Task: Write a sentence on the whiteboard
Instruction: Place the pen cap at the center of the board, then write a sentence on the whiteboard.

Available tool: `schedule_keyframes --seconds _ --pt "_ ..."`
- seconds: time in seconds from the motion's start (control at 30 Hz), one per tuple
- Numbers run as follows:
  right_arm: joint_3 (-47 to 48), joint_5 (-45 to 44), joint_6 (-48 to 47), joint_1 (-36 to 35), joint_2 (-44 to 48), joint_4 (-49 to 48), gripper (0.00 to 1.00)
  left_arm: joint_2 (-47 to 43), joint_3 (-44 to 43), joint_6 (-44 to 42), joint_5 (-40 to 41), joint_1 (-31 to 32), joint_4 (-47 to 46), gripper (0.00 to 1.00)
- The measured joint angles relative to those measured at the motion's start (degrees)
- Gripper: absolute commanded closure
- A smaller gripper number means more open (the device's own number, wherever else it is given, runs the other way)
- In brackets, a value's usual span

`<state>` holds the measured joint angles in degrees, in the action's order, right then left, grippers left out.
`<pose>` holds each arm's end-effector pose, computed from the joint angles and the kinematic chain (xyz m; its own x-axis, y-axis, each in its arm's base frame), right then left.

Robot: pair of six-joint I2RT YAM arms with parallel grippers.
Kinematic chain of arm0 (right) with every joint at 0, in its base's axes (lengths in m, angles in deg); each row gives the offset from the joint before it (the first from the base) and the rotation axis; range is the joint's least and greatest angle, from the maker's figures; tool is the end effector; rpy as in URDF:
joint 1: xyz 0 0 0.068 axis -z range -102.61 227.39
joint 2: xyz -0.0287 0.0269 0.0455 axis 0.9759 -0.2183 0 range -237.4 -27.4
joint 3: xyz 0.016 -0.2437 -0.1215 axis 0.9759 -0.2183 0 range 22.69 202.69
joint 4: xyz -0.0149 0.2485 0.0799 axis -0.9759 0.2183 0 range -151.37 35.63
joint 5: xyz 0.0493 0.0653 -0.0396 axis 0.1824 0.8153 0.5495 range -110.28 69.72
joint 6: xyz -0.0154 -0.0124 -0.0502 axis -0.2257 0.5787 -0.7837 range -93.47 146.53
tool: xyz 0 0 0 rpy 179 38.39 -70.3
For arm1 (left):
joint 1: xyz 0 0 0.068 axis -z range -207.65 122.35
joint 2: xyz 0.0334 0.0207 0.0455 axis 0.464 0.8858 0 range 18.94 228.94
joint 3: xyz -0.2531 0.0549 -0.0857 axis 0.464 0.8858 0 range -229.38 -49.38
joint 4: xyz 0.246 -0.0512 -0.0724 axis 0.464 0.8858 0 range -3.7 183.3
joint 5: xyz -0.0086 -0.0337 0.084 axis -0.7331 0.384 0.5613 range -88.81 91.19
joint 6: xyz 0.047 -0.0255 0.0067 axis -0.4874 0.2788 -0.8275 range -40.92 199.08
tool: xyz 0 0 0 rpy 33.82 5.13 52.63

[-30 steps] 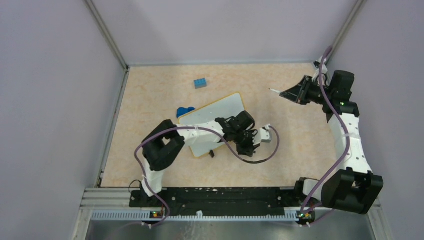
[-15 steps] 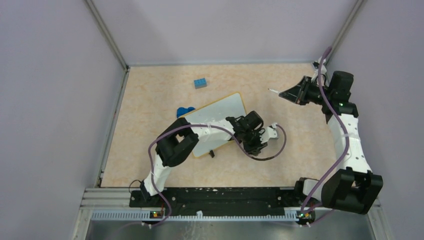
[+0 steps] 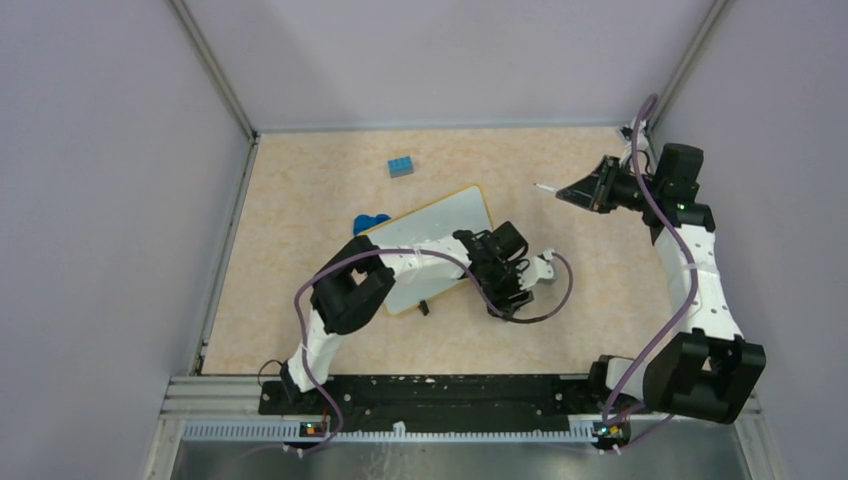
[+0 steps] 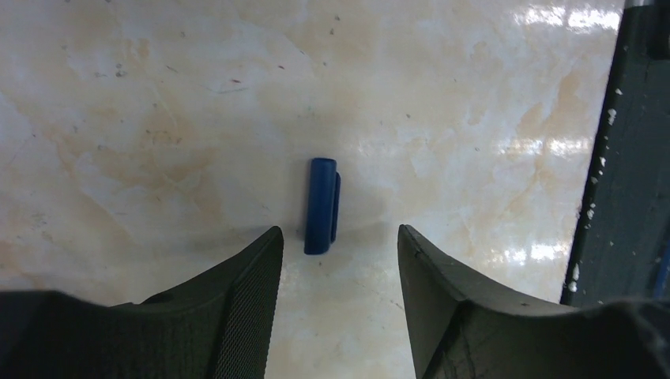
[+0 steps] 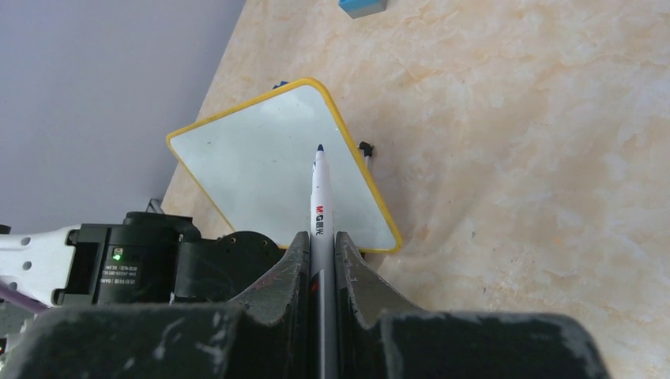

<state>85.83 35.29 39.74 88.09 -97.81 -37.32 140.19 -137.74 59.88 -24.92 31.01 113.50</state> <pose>0.2634 -0.0199 0.3417 -0.6316 0.2509 -0.7336 -0.4551 0.6461 0.6127 0.2197 -0.3909 0.1647 -0.1361 0.7911 -0.5963 0.9803 0.0206 -0.1963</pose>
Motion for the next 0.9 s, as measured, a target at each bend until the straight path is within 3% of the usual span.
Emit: schedule_keyframes --seconds 0.13,0.37,0.67,0.9 --pt "1.44 0.15 -0.72 -0.11 -0.66 1.40 1.00 -1.92 -0.81 -0.33 -0.92 -0.31 4.81 0.27" --pt "4.96 -1.20 -4.31 -4.24 -0.76 3.74 1.00 -15.82 -0.72 -1.33 -7.10 -6.05 11.82 0.25" --pt "9.35 -4.79 -9.40 -16.09 -4.20 6.08 1.00 -35.87 9.64 -3.19 -14.23 -33.64 17.38 0.23" --pt "12.90 -8.22 -12.28 -24.20 -7.06 6.73 1.00 -43.80 18.53 -3.23 -18.71 -51.89 20.26 0.38"
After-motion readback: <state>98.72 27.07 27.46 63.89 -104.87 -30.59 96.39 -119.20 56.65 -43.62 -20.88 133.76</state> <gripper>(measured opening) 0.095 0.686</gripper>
